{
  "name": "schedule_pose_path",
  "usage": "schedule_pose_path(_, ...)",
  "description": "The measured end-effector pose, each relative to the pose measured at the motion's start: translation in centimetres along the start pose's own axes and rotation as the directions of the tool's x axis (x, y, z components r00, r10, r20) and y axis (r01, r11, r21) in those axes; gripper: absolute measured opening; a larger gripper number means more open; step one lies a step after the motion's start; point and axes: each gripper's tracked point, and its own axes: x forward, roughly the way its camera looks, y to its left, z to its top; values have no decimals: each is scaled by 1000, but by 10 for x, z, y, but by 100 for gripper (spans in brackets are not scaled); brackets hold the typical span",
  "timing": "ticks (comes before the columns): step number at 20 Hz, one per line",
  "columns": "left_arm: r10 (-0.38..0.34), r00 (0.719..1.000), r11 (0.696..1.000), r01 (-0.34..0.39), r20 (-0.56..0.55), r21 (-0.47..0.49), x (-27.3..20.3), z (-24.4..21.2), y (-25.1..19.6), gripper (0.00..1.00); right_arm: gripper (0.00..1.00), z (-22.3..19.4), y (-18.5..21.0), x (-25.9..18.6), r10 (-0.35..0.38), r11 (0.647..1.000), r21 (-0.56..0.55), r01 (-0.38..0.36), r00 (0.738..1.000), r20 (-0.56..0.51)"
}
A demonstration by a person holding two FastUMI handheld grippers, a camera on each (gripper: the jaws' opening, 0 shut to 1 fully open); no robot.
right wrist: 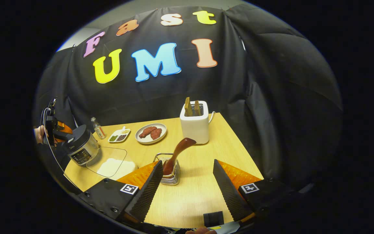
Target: Close the left gripper, press the button to open the rice cooker; take a wooden spoon from the chopstick holder with the right hand, scoop a spoonful of rice and pour it into the rice cooker, then put the wooden spoon back into the chopstick holder.
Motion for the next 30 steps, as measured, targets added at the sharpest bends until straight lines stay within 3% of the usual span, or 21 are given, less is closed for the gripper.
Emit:
schedule_pose_path(5,24,996,993,-33,84,109,-4,-2,-4,96,99,-7,-4,-17,-53,998,26,53,998,22)
schedule_pose_path(8,67,989,987,-84,129,136,-18,-10,-1,95,98,13,2,-51,-82,997,-7,83,995,48)
schedule_pose_path(9,17,985,991,-40,174,129,-33,-10,-12,94,98,18,-1,-58,-98,995,-22,100,993,71)
schedule_pose_path(11,-61,958,993,31,279,110,-73,-11,-30,94,98,27,1,-72,-101,994,-39,105,990,98)
schedule_pose_path(16,-138,877,983,65,460,172,-189,-16,-31,93,98,39,18,-107,-79,992,-86,93,985,153)
schedule_pose_path(20,-164,794,959,-10,585,282,-281,-1,-4,93,98,50,35,-135,-69,988,-117,99,970,234)
schedule_pose_path(23,-228,733,945,8,641,327,-328,-11,-4,94,98,46,46,-137,-45,989,-124,85,955,293)
schedule_pose_path(25,-242,710,940,3,661,342,-347,-16,-1,93,94,45,52,-143,-37,988,-129,81,948,317)
schedule_pose_path(26,-250,698,934,-10,672,358,-356,-16,0,93,99,42,54,-145,-32,989,-130,76,949,314)
schedule_pose_path(27,-258,686,928,-19,680,372,-365,-19,-3,93,94,40,60,-145,-20,990,-130,63,950,310)
schedule_pose_path(28,-277,681,923,-7,677,385,-369,-23,-8,93,99,39,66,-146,-9,990,-128,51,951,308)
schedule_pose_path(30,-323,704,907,39,632,420,-362,-42,-15,94,99,42,73,-144,-1,991,-130,44,951,311)
